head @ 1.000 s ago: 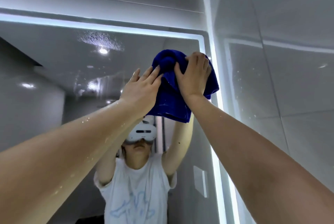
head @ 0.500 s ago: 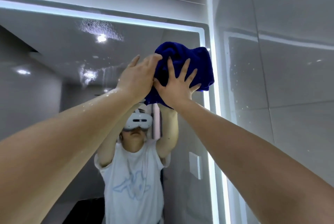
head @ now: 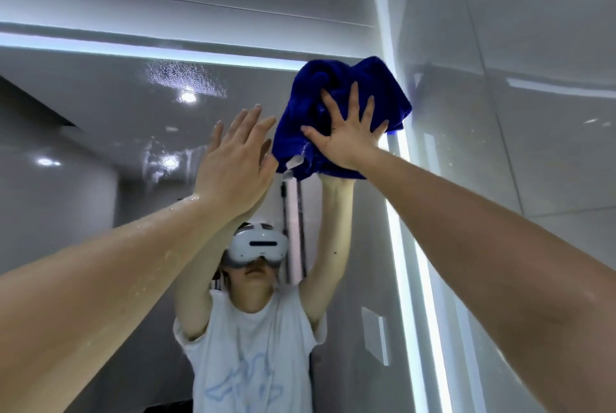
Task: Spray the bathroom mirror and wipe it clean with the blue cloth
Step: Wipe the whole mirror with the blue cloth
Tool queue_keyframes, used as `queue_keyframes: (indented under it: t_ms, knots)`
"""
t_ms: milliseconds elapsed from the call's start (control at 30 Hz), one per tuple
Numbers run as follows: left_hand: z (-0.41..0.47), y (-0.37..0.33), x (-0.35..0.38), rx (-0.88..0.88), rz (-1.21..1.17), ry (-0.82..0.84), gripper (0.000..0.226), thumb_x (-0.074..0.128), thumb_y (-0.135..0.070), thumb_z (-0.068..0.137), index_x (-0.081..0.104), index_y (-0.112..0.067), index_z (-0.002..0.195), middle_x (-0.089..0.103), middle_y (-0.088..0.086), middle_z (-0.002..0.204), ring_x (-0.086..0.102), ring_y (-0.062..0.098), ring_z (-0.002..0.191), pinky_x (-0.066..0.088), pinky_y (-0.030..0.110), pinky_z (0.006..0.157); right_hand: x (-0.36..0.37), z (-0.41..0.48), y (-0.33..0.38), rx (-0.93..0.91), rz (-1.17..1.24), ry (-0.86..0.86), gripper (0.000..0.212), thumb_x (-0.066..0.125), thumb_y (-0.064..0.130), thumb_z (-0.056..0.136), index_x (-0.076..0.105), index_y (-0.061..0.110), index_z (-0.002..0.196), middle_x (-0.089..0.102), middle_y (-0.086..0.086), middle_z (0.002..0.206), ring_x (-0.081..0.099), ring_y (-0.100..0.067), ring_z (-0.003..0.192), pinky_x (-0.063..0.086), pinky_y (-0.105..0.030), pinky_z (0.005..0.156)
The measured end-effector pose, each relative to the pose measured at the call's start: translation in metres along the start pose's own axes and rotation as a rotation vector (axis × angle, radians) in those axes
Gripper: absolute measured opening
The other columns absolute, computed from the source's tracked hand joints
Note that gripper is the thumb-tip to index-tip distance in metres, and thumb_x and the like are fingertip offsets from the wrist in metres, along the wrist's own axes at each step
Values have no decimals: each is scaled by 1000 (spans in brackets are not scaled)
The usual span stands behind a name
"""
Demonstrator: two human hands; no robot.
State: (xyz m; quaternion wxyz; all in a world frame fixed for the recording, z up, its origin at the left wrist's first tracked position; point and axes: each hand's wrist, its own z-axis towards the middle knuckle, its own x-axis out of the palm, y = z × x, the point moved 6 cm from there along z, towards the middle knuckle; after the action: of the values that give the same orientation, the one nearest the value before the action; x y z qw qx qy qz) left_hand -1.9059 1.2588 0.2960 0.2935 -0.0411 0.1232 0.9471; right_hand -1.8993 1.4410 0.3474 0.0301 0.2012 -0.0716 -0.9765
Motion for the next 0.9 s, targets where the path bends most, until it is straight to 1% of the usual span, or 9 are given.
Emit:
queue_keyframes:
  t_ms: [200, 267, 400, 467, 567, 700, 800, 900]
  knots:
    - [30, 14, -14, -10, 47, 9, 51, 29, -34, 98, 17, -25, 147, 6, -3, 158, 2, 13, 145, -4, 38, 117, -22, 42, 8, 99, 69, -18, 78, 32, 75, 83, -5, 47, 145, -30, -3, 154, -24, -38, 140, -8, -68, 107]
    - [35, 26, -23, -24, 52, 7, 51, 29, -32, 98, 18, -25, 147, 7, -2, 158, 2, 13, 145, -4, 38, 118, -23, 46, 14, 121, 93, -75, 76, 32, 73, 83, -3, 46, 146, -27, -5, 155, -22, -40, 140, -8, -69, 107]
    - [27, 57, -43, -57, 102, 4, 49, 29, -32, 98, 18, -25, 146, 7, -2, 158, 2, 13, 145, -3, 38, 117, -18, 44, 16, 143, 63, -237, 74, 30, 71, 85, 5, 42, 147, -15, -8, 158, -14, -41, 142, -4, -68, 108]
    - [19, 76, -57, -84, 125, -5, 50, 30, -32, 98, 17, -25, 146, 6, -3, 158, 2, 13, 145, -3, 37, 117, -17, 45, 27, 136, 60, -251, 74, 30, 71, 85, 6, 41, 148, -14, -8, 158, -11, -42, 142, -3, -68, 109]
    - [5, 108, -74, -156, 135, -2, 51, 30, -33, 99, 16, -25, 147, 5, -4, 158, 1, 13, 145, -4, 36, 117, -9, 45, 80, 2, 10, -198, 74, 30, 71, 85, 5, 41, 147, -16, -9, 157, -12, -43, 142, -3, -68, 109]
    - [-16, 145, -94, -216, 141, 13, 53, 30, -33, 97, 14, -26, 148, 5, -5, 158, 0, 11, 145, -4, 36, 118, 13, 37, 182, -205, -16, -88, 76, 34, 72, 83, 3, 44, 146, -21, -8, 157, -16, -43, 141, -5, -68, 109]
    - [-36, 179, -119, -225, 141, 18, 55, 30, -32, 96, 13, -28, 148, 5, -6, 158, -1, 11, 145, -4, 36, 117, 29, 25, 248, -260, -18, -20, 78, 38, 72, 81, 6, 45, 146, -22, -7, 156, -17, -42, 141, -6, -68, 109]
    - [-62, 235, -153, -257, 153, 11, 54, 30, -32, 97, 11, -29, 148, 3, -6, 158, -3, 13, 145, -5, 36, 117, 44, 17, 303, -291, -36, 17, 79, 40, 72, 80, 6, 45, 146, -22, -7, 156, -17, -42, 141, -5, -68, 109]
